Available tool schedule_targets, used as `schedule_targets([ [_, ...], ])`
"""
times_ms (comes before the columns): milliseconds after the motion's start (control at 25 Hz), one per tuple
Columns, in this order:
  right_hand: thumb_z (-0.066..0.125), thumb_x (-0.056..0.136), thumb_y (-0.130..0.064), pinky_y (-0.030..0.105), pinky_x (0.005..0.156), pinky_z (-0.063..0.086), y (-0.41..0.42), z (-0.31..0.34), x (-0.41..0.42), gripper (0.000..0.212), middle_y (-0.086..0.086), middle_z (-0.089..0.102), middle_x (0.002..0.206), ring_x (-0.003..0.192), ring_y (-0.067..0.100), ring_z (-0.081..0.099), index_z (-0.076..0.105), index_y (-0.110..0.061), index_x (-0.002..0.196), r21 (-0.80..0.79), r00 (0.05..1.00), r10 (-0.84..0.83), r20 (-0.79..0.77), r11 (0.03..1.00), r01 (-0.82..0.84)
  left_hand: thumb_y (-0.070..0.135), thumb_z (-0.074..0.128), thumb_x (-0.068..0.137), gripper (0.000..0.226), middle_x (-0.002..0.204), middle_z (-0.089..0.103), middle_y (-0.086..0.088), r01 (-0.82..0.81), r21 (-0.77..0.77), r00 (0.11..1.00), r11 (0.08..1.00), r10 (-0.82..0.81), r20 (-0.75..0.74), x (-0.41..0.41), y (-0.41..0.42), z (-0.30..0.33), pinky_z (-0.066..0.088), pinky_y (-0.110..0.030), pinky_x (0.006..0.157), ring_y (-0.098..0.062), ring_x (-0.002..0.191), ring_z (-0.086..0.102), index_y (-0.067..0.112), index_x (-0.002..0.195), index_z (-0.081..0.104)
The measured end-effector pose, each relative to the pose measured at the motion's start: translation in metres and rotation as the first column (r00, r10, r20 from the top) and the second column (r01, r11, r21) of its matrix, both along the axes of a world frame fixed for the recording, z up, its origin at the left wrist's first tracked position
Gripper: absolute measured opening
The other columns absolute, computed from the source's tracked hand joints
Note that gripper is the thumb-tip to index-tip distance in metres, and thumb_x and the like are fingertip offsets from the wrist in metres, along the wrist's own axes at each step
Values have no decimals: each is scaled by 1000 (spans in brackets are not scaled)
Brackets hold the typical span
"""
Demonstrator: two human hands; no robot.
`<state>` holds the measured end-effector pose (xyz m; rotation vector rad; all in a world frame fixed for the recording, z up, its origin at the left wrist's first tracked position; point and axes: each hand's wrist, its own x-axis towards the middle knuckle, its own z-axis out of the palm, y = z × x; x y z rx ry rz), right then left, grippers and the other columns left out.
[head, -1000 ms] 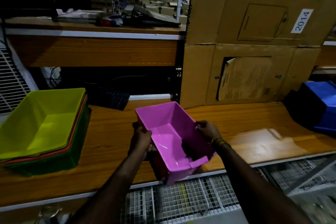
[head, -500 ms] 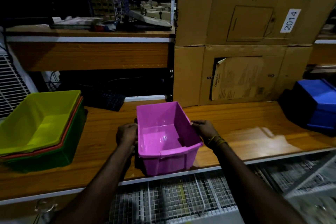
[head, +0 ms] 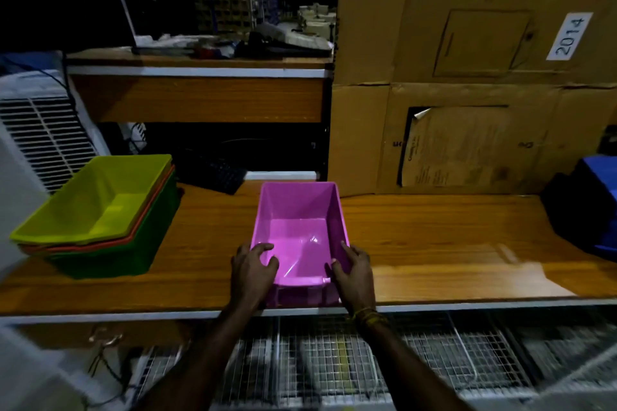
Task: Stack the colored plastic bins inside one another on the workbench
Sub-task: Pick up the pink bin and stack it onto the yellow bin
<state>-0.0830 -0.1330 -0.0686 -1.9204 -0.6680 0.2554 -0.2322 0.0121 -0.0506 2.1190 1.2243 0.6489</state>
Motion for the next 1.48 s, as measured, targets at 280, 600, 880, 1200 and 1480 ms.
schedule_targets([
  [280, 62, 88, -28, 44, 111, 38, -2, -1, -10, 44, 14, 32, 150, 138, 29, 32, 58, -23, 131, -165, 987, 61, 146, 986, -37, 32, 65, 82, 33, 141, 47, -15, -1, 144, 990, 990, 21, -142, -5, -15, -1, 38, -43, 102, -36, 127, 43, 27, 114, 67],
  [600, 63, 87, -28, 36, 107, 36, 17, 22, -6, 34, 9, 38, 149, 131, 30, 39, 67, -24, 120, -196, 986, 38, 160, 981, -6, 25, 66, 83, 26, 125, 56, -7, 51, 76, 999, 996, -50, -12, 8, 12, 14, 36, -33, 91, -31, 120, 47, 25, 109, 69],
  [880, 53, 78, -46, 33, 95, 38, 60, 27, -37, 41, 3, 61, 123, 114, 26, 53, 72, -28, 110, -255, 960, -117, 256, 949, 183, 40, 59, 80, 21, 116, 62, -1, 53, 14, 994, 998, -54, 93, -11, 57, 20, 57, -38, 74, -28, 98, 62, 40, 100, 66],
  [1200, 46, 75, -51, 37, 92, 43, 114, 31, -80, 45, 3, 70, 105, 101, 26, 61, 74, -27, 100, -172, 920, -257, 295, 933, 316, 50, 51, 74, 10, 102, 72, 9, 119, 41, 979, 992, -124, 163, -35, 107, 24, 56, -37, 76, -22, 98, 65, 52, 79, 59],
  [1480, 66, 84, -28, 37, 88, 45, 161, 61, -109, 18, 8, 70, 102, 98, 27, 61, 74, -20, 98, -31, 896, -327, 300, 936, 352, 27, 63, 88, 14, 93, 74, 2, 76, 163, 973, 984, -108, 203, -53, 149, 64, 34, -22, 59, -21, 80, 66, 23, 94, 74],
])
